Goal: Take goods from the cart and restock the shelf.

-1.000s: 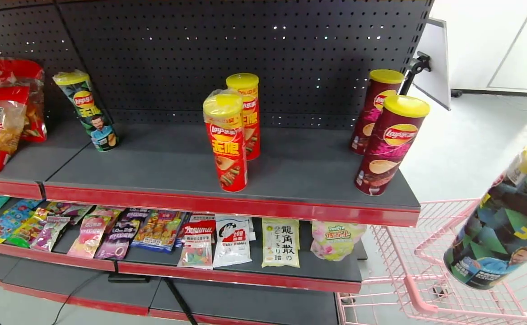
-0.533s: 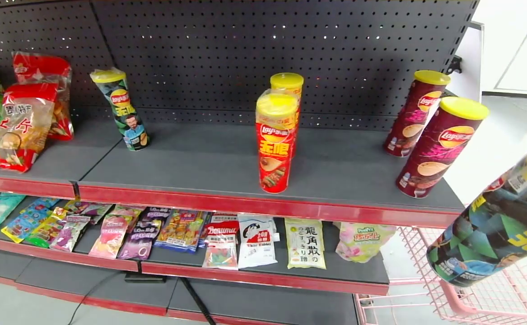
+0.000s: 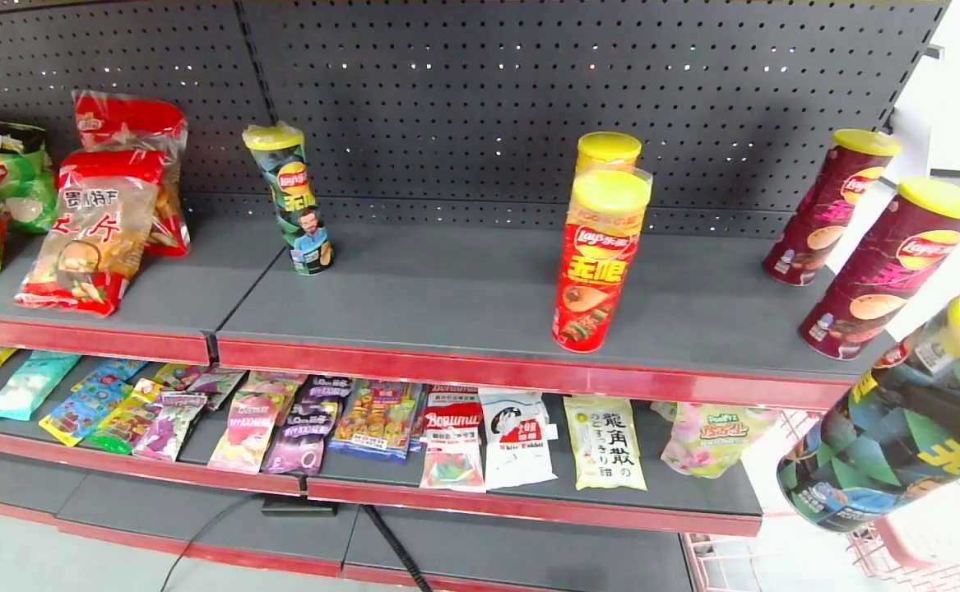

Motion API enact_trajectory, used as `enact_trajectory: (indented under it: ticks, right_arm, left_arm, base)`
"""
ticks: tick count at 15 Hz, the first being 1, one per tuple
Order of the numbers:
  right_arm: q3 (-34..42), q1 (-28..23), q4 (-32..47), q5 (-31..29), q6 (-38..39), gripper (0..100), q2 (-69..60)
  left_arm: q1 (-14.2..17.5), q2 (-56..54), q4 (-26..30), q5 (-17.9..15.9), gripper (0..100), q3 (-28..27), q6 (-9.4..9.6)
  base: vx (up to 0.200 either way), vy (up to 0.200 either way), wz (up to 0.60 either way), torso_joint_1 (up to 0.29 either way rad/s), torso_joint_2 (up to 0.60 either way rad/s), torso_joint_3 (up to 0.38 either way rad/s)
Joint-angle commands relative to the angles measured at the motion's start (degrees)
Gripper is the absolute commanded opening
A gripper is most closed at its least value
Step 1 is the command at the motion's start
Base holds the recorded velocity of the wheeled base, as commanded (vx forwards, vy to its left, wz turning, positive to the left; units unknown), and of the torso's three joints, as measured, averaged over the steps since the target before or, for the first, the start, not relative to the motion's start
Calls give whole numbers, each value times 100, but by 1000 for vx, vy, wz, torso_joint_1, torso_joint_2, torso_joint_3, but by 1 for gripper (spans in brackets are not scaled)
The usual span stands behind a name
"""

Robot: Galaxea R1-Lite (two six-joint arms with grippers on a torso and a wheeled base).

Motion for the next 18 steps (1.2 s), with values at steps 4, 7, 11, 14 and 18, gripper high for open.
enact_trajectory:
  ticks: [4, 7, 11, 14, 18]
  right_arm:
    - [91, -1, -6, 65, -27, 0, -129]
    - [91, -10, 3, 39, -54, 0, -147]
    - [91, -27, 21, -93, -185, 0, -85]
    - [118, -45, 30, -348, -194, 0, -120]
    - [250, -151, 21, -383, -203, 0, -164]
  left_arm:
    - [1, -71, 2, 12, 100, 6, -1]
    - [1, -80, 2, 12, 100, 6, -1]
    - [1, -80, 2, 21, 100, 6, 8]
    - [1, -80, 2, 30, 100, -11, 96]
    - [10, -89, 2, 30, 100, -20, 254]
  base:
    - [0, 200, 0, 1, 1, -1]
    - [0, 200, 0, -1, 4, 2]
    - [0, 150, 0, 2, 5, 3]
    - [0, 0, 0, 0, 0, 0]
    - [0, 0, 0, 0, 0, 0]
